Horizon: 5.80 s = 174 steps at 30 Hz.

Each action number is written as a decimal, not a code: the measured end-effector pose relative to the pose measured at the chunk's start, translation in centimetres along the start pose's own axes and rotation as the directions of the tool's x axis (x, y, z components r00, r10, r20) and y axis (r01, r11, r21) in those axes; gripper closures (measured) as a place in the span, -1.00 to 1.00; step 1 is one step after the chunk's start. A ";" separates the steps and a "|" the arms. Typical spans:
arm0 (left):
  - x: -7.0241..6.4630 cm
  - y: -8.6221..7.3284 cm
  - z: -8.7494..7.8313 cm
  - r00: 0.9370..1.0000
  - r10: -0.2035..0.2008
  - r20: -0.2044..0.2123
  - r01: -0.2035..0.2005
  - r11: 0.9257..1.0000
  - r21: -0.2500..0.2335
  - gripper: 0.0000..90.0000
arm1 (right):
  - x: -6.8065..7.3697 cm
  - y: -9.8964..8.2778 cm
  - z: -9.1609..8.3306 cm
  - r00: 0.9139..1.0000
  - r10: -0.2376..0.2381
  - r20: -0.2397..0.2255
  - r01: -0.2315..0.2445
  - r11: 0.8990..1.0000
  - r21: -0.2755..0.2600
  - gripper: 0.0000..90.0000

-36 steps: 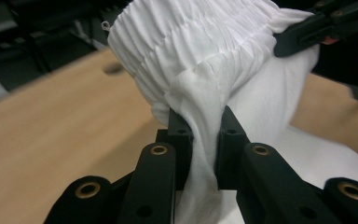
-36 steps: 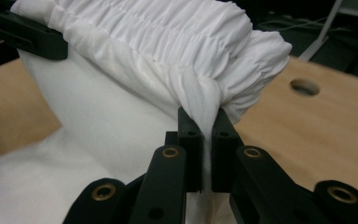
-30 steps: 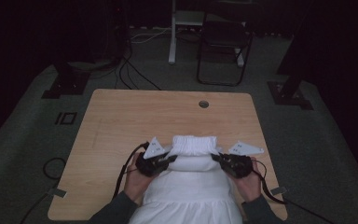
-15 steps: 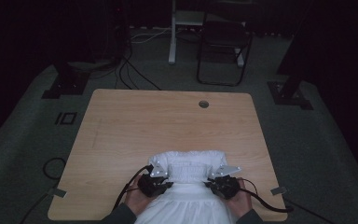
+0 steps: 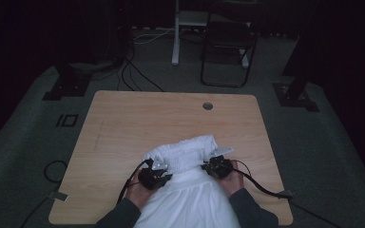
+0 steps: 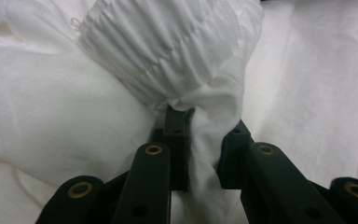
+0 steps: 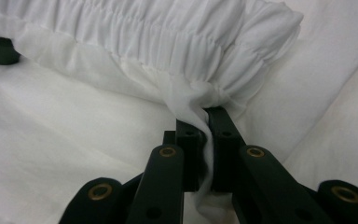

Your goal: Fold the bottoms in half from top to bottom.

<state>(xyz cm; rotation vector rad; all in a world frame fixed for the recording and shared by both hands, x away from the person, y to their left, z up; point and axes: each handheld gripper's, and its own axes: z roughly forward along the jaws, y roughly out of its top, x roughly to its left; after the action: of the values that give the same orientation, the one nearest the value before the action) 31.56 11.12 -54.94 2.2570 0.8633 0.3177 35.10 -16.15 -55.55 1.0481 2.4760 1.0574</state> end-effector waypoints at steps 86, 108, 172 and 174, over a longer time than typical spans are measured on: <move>7.5 4.0 3.7 0.995 -0.050 -0.086 0.045 0.997 -0.059 0.77 | -3.3 3.6 3.8 0.991 0.108 0.075 -0.103 0.992 -0.078 0.90; 9.5 7.5 5.4 0.988 -0.056 -0.147 0.052 0.998 -0.029 0.80 | -6.9 5.9 5.2 0.976 0.192 0.105 -0.184 0.979 -0.083 0.90; 7.5 3.6 4.1 0.993 -0.080 -0.082 0.070 0.991 -0.117 0.76 | -4.6 2.8 3.2 0.986 0.162 0.031 -0.158 0.982 -0.102 0.90; 7.5 3.6 4.0 0.994 -0.076 -0.083 0.066 0.991 -0.115 0.77 | -4.7 2.8 3.2 0.985 0.172 0.024 -0.168 0.981 -0.100 0.90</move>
<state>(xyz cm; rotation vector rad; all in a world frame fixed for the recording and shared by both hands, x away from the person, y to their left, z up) 40.74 12.04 -55.54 2.1172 0.9452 0.4241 41.42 -16.43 -56.04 1.2539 2.3170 1.1874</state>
